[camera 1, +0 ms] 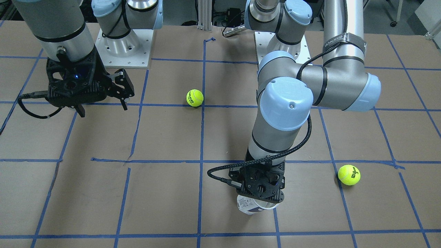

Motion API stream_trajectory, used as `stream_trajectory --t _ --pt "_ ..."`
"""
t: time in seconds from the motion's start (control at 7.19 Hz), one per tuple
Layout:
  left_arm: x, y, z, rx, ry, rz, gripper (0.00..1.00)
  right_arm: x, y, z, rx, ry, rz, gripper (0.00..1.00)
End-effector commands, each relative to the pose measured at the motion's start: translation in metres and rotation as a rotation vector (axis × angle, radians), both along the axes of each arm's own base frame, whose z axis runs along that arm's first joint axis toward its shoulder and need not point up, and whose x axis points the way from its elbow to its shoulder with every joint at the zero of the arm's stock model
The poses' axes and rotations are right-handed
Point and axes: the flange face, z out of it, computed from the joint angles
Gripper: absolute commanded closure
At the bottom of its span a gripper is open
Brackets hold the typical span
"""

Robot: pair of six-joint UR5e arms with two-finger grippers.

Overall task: Lift up tennis ball bucket
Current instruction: 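Set the can upright on the table and open the left gripper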

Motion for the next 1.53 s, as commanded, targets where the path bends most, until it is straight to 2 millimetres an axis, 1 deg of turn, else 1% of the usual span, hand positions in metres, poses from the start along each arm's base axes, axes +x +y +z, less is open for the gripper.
stream_trajectory --t 0.0,0.14,0.28,0.42,0.56,0.83,0.97,1.11,1.25,1.39 --pt "-0.017 0.014 0.003 0.021 -0.012 -0.009 1.0 -0.001 0.003 0.005 -0.008 0.011 0.021 0.0" --pt "-0.019 0.013 -0.002 0.029 -0.01 -0.008 1.0 -0.001 0.003 0.004 -0.005 0.007 0.019 0.0" --pt "-0.021 0.015 -0.004 0.035 0.003 0.026 0.16 -0.001 0.003 0.005 -0.006 0.005 0.012 0.0" --pt "-0.023 0.015 -0.004 0.039 0.01 0.033 0.05 -0.001 0.003 0.006 -0.014 0.005 0.01 0.0" --pt "-0.023 0.017 0.005 0.028 0.014 0.033 0.0 -0.001 0.003 0.006 -0.015 0.005 0.01 0.0" --pt "-0.022 0.029 0.042 0.041 0.038 0.03 0.0 0.0 0.003 0.007 -0.019 0.002 0.005 0.0" --pt "-0.018 0.032 0.066 0.052 0.034 0.035 0.0 0.0 0.003 0.007 -0.019 0.002 0.005 0.0" --pt "-0.008 0.039 0.098 0.086 0.027 0.048 0.0 0.0 0.003 0.006 -0.015 0.003 0.005 0.0" --pt "0.018 0.042 0.125 0.112 0.025 0.087 0.0 0.0 0.003 0.006 -0.014 0.003 0.005 0.0" --pt "0.058 0.047 0.141 0.139 0.023 0.147 0.0 -0.001 0.003 0.006 -0.014 0.003 0.004 0.0"
